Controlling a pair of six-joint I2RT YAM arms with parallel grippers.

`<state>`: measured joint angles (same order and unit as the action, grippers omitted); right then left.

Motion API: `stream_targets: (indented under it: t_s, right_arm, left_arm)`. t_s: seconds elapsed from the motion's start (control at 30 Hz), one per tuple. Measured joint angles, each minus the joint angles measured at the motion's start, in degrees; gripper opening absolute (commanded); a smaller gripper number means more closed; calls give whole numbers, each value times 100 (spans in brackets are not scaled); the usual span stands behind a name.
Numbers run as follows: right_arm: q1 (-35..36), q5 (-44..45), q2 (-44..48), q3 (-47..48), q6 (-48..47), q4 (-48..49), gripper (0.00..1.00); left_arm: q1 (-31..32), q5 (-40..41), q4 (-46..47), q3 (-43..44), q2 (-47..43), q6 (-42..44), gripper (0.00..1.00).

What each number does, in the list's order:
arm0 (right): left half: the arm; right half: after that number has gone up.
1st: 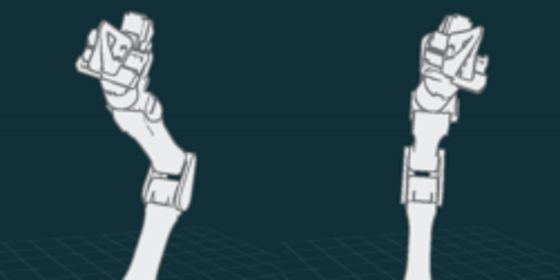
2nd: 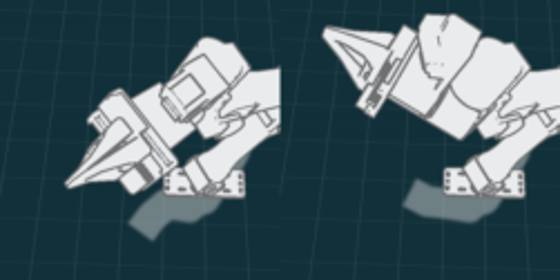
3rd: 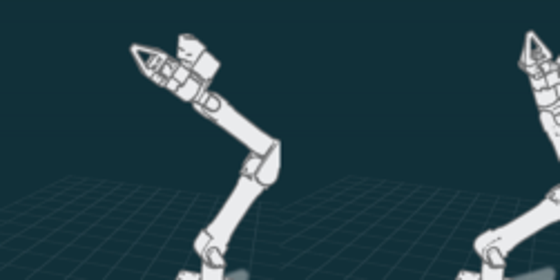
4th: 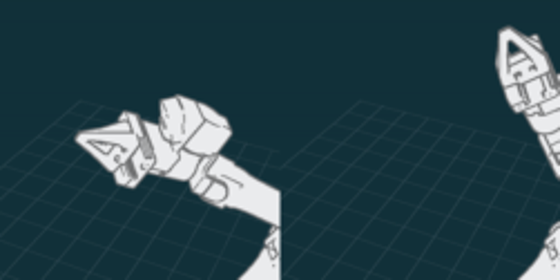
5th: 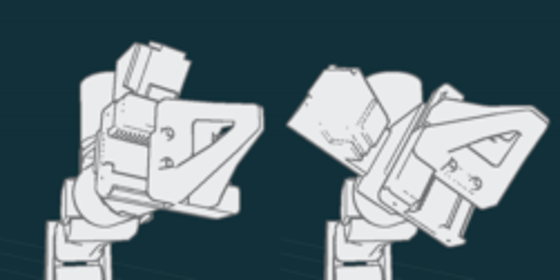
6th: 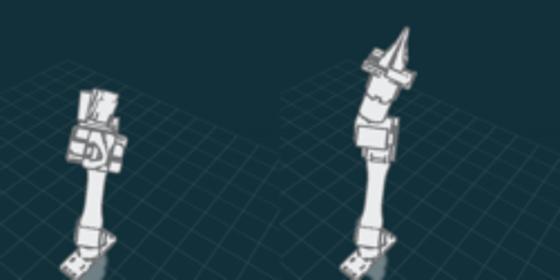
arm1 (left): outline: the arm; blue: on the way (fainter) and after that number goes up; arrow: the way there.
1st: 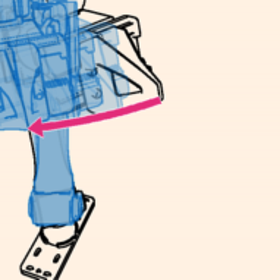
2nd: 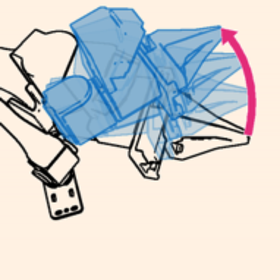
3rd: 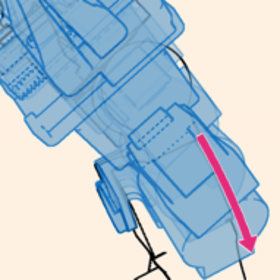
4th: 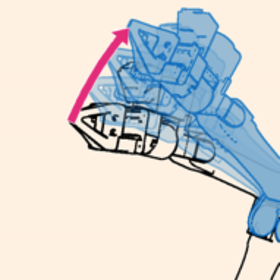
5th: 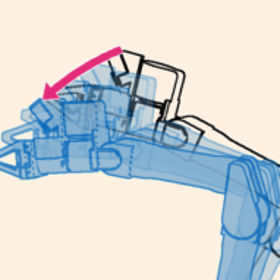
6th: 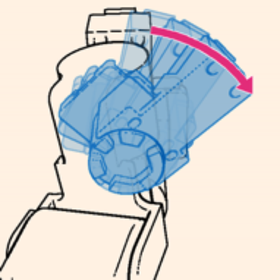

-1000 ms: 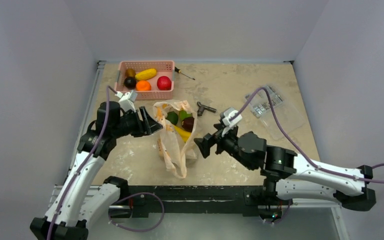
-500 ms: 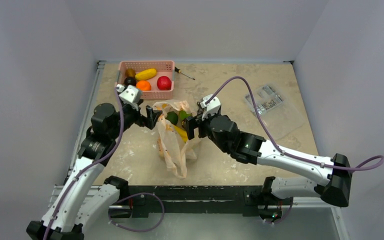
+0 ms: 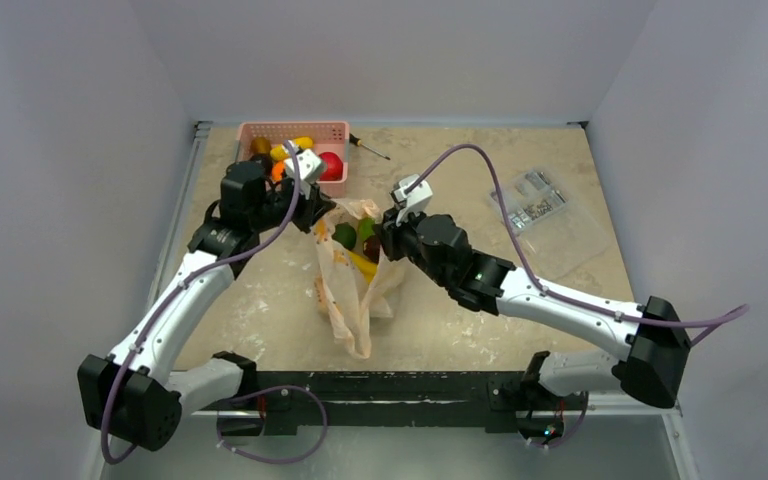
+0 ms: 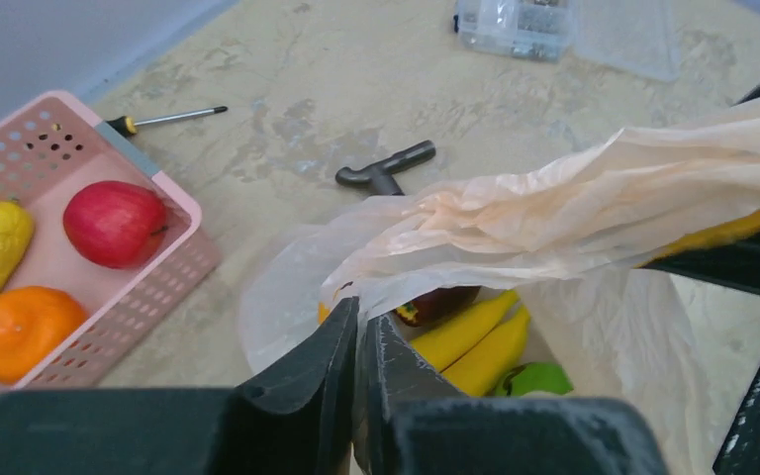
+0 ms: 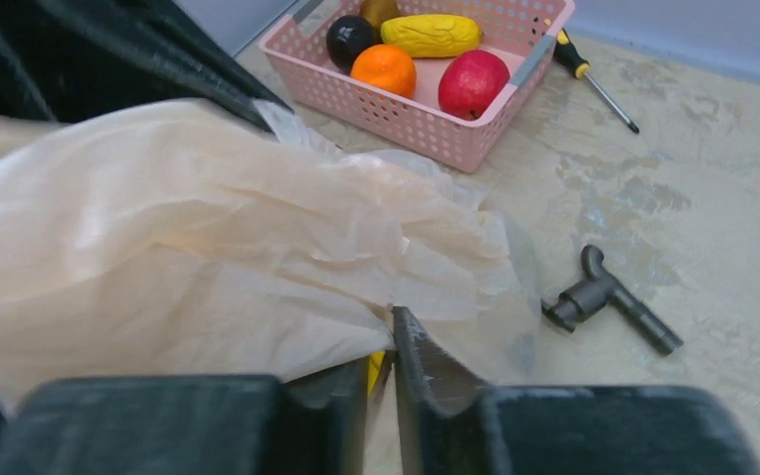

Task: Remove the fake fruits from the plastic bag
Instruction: Adjust the plastic bag at the center of the board.

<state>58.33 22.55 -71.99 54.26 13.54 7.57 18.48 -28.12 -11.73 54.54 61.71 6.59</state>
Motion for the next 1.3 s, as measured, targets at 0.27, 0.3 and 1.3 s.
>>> stream_targets:
  t_s: [0.27, 0.3, 1.3]
  right_arm:
    - [-1440, -2671, -90, 13, 216, -39, 0]
    - [-1858, -3327, -151, 44, 404, -52, 0]
    - [-4507, -6778, -1027, 197, 3626, 638, 99]
  left_arm:
    - [-1029, -922, -31, 450, 577, -1781, 0]
    - [-1182, -1054, -31, 450, 608, -2013, 0]
    - [-2197, -1274, -841, 551, -103, -4183, 100]
